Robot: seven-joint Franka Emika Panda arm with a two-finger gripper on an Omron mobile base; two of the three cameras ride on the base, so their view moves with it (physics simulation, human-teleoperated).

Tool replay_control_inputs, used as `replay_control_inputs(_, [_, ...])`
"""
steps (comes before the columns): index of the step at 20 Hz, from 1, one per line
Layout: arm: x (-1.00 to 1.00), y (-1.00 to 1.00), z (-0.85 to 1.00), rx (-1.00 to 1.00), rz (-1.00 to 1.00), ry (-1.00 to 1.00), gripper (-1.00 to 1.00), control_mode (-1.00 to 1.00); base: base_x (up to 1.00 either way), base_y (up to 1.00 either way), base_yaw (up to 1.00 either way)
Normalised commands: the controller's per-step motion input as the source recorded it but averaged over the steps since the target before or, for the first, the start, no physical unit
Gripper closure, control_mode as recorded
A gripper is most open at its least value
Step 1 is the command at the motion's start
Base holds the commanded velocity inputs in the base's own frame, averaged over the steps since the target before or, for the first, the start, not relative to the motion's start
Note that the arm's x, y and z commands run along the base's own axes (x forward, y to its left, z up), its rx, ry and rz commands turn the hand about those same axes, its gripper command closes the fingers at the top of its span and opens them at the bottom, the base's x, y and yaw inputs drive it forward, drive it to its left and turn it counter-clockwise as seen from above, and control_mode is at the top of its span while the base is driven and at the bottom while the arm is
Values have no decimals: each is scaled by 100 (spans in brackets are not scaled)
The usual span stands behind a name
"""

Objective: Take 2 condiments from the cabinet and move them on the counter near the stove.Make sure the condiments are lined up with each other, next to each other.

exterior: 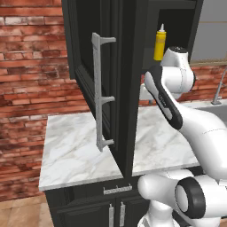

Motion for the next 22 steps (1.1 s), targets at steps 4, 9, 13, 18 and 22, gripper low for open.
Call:
replay_control_inputs(4, [-8,0,0,0,0,-3,-100,-100,0,0,0])
replay_control_inputs(9, [-37,0,13,-8,-5,-45,-100,-100,0,0,0])
replay_control_inputs(13, [-6,0,48,-19,-8,-50,-100,-100,0,0,0])
replay_control_inputs(18, [10,0,59,-19,-13,-34,-100,-100,0,0,0])
replay_control_inputs(22, [14,0,65,-8,-14,-21,-100,-100,0,0,0])
